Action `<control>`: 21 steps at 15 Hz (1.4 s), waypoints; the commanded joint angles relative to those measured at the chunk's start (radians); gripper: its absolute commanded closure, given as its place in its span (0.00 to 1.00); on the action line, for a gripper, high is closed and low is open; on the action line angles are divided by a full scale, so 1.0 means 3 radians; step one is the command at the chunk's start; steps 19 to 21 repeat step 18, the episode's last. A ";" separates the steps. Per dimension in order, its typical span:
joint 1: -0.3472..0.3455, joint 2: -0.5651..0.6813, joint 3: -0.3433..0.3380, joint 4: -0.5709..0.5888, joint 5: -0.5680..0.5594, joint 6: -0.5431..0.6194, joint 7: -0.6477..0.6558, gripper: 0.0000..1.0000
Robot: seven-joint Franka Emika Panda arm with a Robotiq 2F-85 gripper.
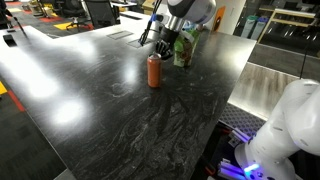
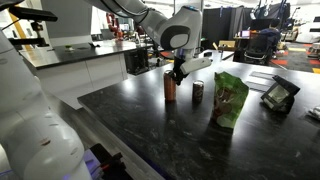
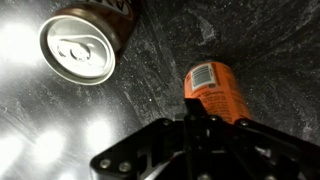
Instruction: Move the orange can to the left
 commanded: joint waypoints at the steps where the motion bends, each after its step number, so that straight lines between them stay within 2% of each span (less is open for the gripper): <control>1: -0.0120 0.0154 0.0134 0.0173 0.0088 -0.0153 -0.0129 1.00; 3: -0.0149 0.0160 0.0168 0.0173 0.0023 -0.0150 -0.0067 1.00; 8: -0.0274 0.0066 0.0202 0.0077 -0.0410 -0.0193 0.0277 1.00; 17: -0.0336 -0.0275 0.0245 0.0192 -0.1291 -0.0981 0.0653 1.00; 21: -0.0329 -0.0316 0.0249 0.0207 -0.1346 -0.1033 0.0667 1.00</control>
